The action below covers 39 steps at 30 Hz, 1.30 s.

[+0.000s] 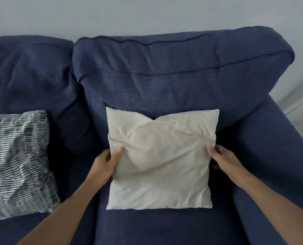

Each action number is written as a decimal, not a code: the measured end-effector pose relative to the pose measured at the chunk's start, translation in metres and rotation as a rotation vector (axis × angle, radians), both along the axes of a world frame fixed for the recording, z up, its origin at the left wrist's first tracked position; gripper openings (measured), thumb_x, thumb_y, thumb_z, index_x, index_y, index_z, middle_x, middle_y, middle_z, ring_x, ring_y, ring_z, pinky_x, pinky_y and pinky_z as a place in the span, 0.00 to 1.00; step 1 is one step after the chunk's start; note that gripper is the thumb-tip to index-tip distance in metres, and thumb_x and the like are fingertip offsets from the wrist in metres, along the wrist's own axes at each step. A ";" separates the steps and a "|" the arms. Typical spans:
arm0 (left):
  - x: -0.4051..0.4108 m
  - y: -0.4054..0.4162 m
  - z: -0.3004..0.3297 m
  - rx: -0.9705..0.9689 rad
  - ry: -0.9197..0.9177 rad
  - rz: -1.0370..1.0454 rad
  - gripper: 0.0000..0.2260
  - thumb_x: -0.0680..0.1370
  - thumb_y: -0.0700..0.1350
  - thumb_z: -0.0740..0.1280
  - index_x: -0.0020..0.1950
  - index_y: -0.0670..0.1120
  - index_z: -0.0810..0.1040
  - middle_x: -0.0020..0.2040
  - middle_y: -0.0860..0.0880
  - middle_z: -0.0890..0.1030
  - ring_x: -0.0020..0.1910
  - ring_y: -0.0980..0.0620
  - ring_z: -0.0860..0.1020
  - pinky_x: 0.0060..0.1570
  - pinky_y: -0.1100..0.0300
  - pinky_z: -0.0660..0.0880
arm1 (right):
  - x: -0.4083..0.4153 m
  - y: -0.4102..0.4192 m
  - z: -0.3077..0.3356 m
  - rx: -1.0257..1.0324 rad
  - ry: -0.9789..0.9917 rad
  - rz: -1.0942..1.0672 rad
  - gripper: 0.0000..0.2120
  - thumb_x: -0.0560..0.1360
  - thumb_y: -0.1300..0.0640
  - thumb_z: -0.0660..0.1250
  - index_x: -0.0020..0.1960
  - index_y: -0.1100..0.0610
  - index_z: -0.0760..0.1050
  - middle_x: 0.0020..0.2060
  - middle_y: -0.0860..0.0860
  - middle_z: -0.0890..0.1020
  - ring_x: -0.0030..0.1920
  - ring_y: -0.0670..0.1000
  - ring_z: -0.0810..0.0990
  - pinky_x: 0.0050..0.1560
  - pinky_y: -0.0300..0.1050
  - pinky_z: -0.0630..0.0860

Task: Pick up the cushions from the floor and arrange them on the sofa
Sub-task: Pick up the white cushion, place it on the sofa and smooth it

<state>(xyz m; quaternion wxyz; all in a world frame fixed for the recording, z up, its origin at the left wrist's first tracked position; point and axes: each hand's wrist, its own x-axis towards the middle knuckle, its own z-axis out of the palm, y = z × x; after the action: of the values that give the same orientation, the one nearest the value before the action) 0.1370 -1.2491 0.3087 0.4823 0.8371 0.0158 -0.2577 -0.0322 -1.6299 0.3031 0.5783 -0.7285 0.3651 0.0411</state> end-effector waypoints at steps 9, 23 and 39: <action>-0.022 0.014 -0.017 -0.112 0.213 0.005 0.22 0.67 0.48 0.86 0.57 0.45 0.86 0.50 0.53 0.90 0.48 0.55 0.89 0.47 0.58 0.83 | -0.013 0.023 -0.007 0.073 -0.017 0.022 0.11 0.75 0.52 0.78 0.50 0.60 0.89 0.48 0.53 0.91 0.54 0.54 0.89 0.54 0.41 0.84; 0.033 -0.025 0.044 -0.224 -0.070 0.202 0.36 0.70 0.78 0.70 0.65 0.52 0.81 0.61 0.55 0.85 0.60 0.52 0.84 0.66 0.46 0.79 | 0.038 0.014 0.050 0.052 -0.152 -0.118 0.48 0.60 0.19 0.72 0.70 0.49 0.77 0.60 0.45 0.87 0.59 0.47 0.87 0.60 0.53 0.83; 0.042 -0.051 0.053 0.038 -0.494 0.428 0.20 0.84 0.60 0.64 0.67 0.48 0.77 0.65 0.49 0.81 0.67 0.45 0.78 0.69 0.49 0.74 | 0.070 0.017 0.057 -0.565 -0.309 -0.454 0.25 0.81 0.39 0.66 0.68 0.55 0.78 0.63 0.51 0.83 0.65 0.56 0.80 0.71 0.59 0.74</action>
<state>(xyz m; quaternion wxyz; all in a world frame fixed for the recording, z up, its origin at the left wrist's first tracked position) 0.1787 -1.3001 0.3616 0.4989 0.8609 0.0788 0.0610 0.0381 -1.6129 0.3602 0.3974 -0.7572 0.4226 -0.3000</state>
